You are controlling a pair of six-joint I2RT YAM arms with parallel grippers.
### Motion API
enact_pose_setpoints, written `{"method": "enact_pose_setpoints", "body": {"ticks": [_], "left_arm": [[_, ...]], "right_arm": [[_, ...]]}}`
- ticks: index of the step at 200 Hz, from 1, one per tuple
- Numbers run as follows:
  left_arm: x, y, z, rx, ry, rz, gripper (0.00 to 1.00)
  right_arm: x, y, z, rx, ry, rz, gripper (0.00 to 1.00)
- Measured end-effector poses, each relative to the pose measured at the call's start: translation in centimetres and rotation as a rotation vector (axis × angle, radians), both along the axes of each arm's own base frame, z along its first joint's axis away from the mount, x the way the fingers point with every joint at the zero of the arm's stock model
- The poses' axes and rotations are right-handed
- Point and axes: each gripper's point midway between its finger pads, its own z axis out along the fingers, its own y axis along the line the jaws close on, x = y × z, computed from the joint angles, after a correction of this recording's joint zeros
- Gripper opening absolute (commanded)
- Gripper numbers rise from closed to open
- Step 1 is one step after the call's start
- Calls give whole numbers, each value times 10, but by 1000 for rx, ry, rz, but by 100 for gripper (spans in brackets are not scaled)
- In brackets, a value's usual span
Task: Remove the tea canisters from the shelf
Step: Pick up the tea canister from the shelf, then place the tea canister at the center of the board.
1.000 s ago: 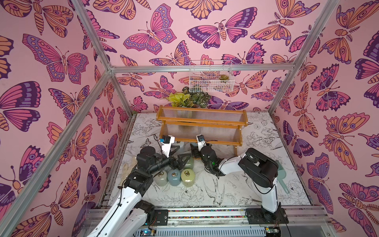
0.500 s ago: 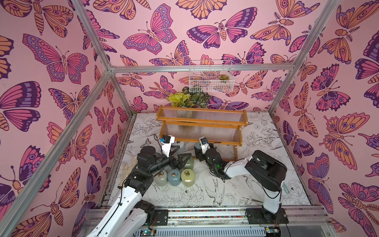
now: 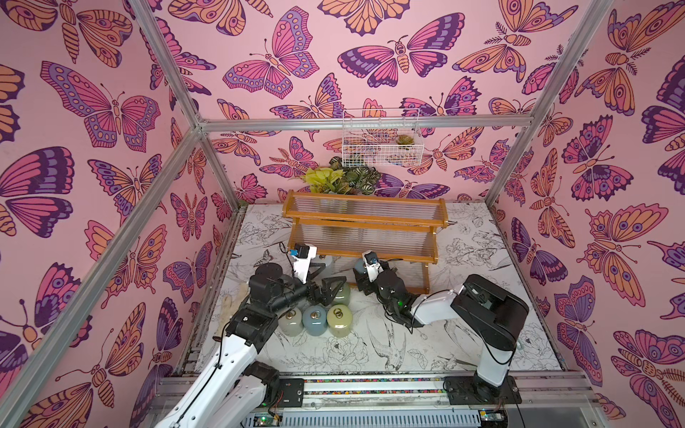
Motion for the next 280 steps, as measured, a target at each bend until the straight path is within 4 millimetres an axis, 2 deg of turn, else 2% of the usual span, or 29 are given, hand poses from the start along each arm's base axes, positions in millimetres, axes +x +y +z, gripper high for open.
{"method": "enact_pose_setpoints", "body": {"ticks": [78, 167, 192, 222, 263, 280], "left_arm": [[1, 0, -2, 3, 8, 0, 100], [2, 0, -3, 4, 11, 0, 100], [2, -1, -3, 4, 11, 0, 100], [2, -1, -4, 5, 14, 1, 100], [3, -1, -3, 5, 14, 1, 100], [4, -1, 0, 4, 11, 1, 100]], "right_arm": [[-17, 7, 17, 22, -17, 62, 62], [-77, -3, 21, 33, 27, 180, 62], [-89, -2, 24, 53, 50, 223, 62], [-98, 4, 12, 64, 97, 269, 62], [-107, 8, -22, 28, 166, 291, 68], [-108, 10, -23, 34, 164, 296, 70]]}}
